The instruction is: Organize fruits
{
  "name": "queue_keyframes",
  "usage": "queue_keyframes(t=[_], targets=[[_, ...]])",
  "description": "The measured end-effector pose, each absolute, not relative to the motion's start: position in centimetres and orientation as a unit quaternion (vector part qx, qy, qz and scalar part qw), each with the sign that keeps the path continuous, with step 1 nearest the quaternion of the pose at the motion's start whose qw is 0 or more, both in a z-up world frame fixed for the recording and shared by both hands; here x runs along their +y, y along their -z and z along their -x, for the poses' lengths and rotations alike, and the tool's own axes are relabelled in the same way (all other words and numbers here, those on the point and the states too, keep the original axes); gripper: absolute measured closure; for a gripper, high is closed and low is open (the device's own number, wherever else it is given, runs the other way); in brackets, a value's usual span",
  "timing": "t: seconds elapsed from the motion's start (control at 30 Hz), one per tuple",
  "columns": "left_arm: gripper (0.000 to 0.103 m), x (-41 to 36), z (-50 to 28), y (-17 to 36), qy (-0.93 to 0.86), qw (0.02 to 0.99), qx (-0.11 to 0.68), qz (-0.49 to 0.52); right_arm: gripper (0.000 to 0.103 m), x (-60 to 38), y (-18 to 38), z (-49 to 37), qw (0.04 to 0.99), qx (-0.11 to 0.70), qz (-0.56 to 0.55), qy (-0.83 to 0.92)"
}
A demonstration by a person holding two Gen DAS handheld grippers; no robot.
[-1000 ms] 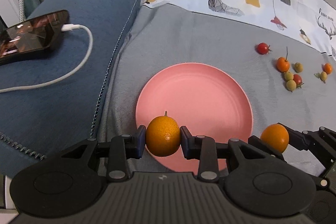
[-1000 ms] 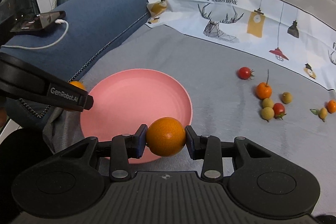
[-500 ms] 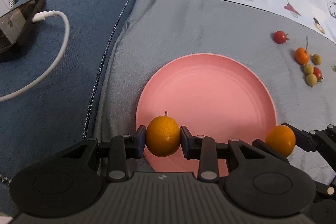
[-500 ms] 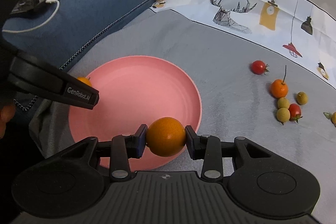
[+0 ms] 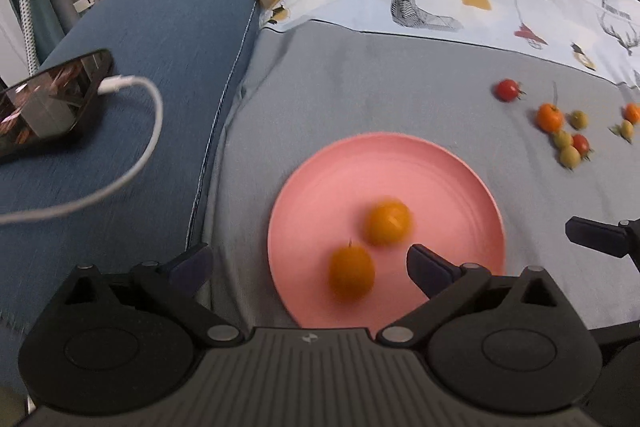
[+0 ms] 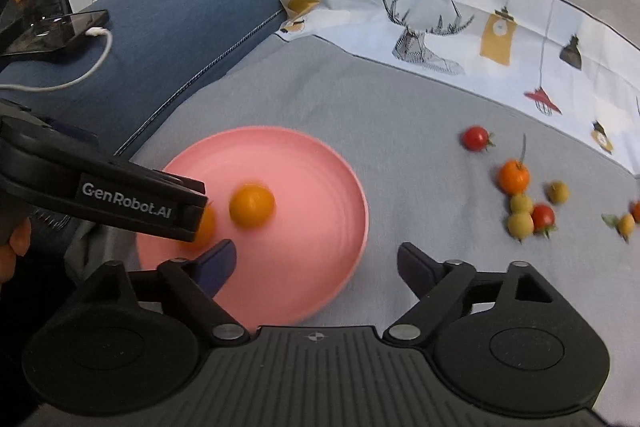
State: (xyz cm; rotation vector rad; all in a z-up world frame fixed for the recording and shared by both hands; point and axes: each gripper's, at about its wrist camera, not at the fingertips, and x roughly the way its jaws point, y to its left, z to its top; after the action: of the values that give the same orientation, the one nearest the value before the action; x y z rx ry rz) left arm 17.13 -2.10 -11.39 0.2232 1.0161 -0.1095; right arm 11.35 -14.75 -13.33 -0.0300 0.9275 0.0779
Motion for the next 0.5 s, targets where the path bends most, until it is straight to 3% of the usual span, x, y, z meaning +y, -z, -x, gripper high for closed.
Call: queue_keyframes(t=[0.23, 0.5], targets=[[0.0, -1.0, -11.2, 9.8, 0.021, 0.867, 0.488, -0.094, 0.007, -14.5, 11.2, -6.3, 0.892, 0.451, 0.021, -0.026], [0.0, 0.7, -5.5, 7.0, -0.016, 0.883, 0.466, -0.057, 0.005, -14.6, 6.9, -1.9, 0.918, 0.396, 0.03, 0.004]])
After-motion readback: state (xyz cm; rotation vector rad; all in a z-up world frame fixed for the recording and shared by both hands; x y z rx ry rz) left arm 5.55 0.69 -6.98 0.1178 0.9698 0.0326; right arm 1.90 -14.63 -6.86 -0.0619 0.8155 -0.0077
